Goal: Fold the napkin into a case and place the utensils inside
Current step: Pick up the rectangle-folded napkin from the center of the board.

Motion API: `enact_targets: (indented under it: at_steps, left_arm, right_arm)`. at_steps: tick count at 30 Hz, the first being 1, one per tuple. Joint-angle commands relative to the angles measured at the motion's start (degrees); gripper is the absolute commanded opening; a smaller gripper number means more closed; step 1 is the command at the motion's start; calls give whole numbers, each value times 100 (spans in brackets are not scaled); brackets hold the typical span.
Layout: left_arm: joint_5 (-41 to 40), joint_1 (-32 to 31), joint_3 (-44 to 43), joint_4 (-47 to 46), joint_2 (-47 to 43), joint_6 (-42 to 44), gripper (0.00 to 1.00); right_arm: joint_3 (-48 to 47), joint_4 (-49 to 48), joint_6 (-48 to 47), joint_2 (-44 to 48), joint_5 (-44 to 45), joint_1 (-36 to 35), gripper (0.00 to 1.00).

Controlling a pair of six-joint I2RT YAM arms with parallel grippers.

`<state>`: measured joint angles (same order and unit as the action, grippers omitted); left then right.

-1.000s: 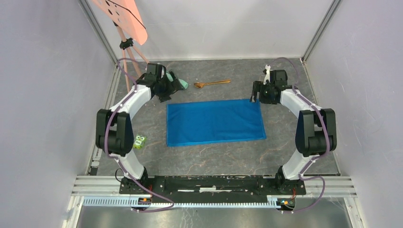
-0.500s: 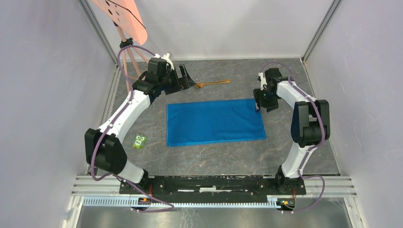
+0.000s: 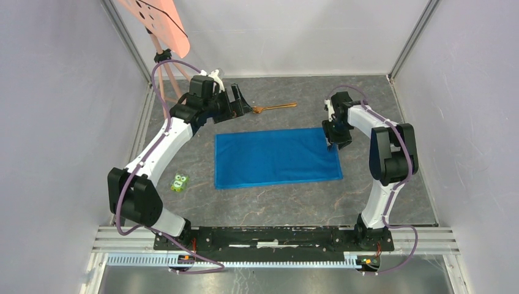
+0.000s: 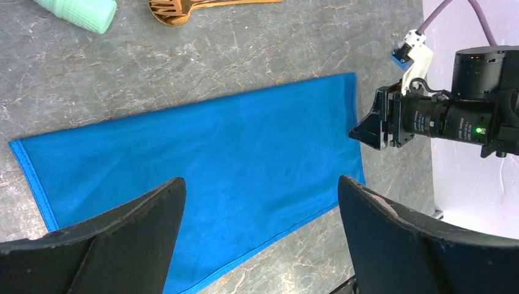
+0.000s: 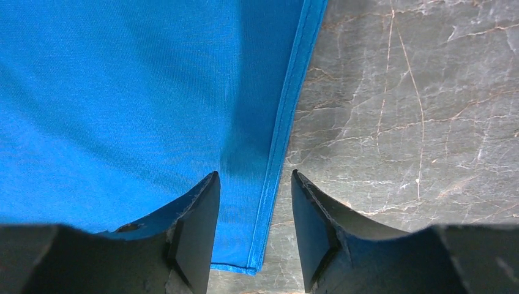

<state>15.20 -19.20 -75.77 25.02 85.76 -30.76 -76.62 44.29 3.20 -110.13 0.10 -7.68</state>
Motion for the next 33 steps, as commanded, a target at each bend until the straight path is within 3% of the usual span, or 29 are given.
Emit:
enact_targets:
  at_steps: [1, 12, 19, 27, 33]
  left_arm:
    - [176, 13, 14, -93, -283, 317, 100]
    - [176, 15, 52, -139, -322, 344, 100]
    - [158, 15, 58, -138, -322, 379, 100]
    - [187, 17, 87, -184, -287, 385, 100]
    - [290, 7, 137, -250, -261, 308, 100]
  right_arm:
    - [56, -178, 87, -22, 163, -44, 52]
    - [584, -664, 27, -130, 196, -44, 47]
    - [1153, -1153, -6, -180, 288, -53, 30]
    - [1554, -1496, -270, 203, 729, -63, 1]
    - [1618, -1343, -271, 844, 1927, -41, 1]
